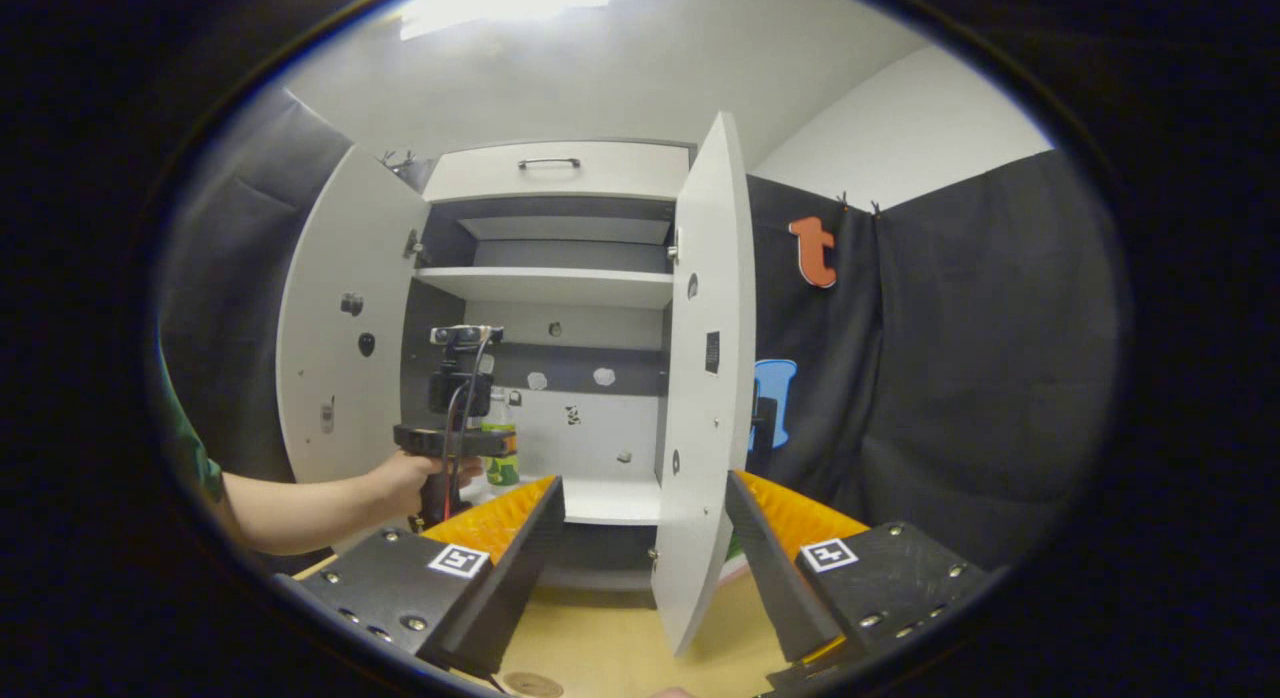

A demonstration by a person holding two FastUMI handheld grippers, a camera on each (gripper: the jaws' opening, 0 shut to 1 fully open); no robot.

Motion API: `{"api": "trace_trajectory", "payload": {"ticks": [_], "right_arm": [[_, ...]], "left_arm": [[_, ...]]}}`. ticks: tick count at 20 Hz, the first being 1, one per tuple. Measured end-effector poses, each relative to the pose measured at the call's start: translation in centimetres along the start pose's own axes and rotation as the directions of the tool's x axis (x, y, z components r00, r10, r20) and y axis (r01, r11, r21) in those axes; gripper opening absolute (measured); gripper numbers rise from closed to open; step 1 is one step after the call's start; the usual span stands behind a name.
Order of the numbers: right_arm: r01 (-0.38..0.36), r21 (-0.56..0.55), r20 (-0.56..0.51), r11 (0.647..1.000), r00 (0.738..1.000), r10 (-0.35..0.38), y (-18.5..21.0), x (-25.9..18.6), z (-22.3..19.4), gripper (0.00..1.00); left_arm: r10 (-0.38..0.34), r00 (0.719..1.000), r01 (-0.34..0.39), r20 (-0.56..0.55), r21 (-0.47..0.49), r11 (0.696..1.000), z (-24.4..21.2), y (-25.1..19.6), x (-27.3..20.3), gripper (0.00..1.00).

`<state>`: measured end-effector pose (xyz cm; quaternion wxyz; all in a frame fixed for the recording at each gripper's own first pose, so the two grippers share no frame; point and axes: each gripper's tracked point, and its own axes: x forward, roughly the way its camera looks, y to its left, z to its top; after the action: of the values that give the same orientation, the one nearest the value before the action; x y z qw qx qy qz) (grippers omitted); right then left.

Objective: Grasp the bottle in the cabinet with the left hand and place it on the coaster, then close the right door with the right hand and the left door with the left hand.

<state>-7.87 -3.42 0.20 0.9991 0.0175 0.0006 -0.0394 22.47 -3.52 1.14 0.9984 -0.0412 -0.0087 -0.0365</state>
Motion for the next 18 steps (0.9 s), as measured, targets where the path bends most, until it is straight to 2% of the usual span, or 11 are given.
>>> {"api": "trace_trajectory", "payload": {"ticks": [1,3,10,14,18], "right_arm": [[0.001,0.007,-0.001,1.0,1.0,-0.001,0.0,-0.3,0.2,0.94],[-0.004,0.028,-0.003,1.0,1.0,0.004,0.0,-0.7,0.5,0.98],[0.012,0.047,0.004,0.999,1.0,-0.012,-1.3,-1.3,1.1,0.94],[0.027,0.022,0.029,0.999,0.999,-0.028,-2.0,-1.0,1.5,0.94],[0.007,0.032,0.023,0.999,1.0,-0.008,-1.1,-0.3,1.2,0.98]], "left_arm": [[-0.006,1.0,0.006,0.011,0.0,1.0,0.6,-0.2,-1.2,0.77],[-0.026,0.999,0.026,0.041,-0.003,1.0,2.0,-0.8,-3.6,0.77],[-0.097,0.99,0.098,0.098,-0.012,0.995,4.7,-2.4,-12.6,0.76],[-0.138,0.983,0.14,0.122,-0.007,0.99,4.6,-3.4,-17.1,0.76],[-0.156,0.979,0.158,0.133,-0.005,0.987,3.2,-3.6,-21.0,0.77]]}}
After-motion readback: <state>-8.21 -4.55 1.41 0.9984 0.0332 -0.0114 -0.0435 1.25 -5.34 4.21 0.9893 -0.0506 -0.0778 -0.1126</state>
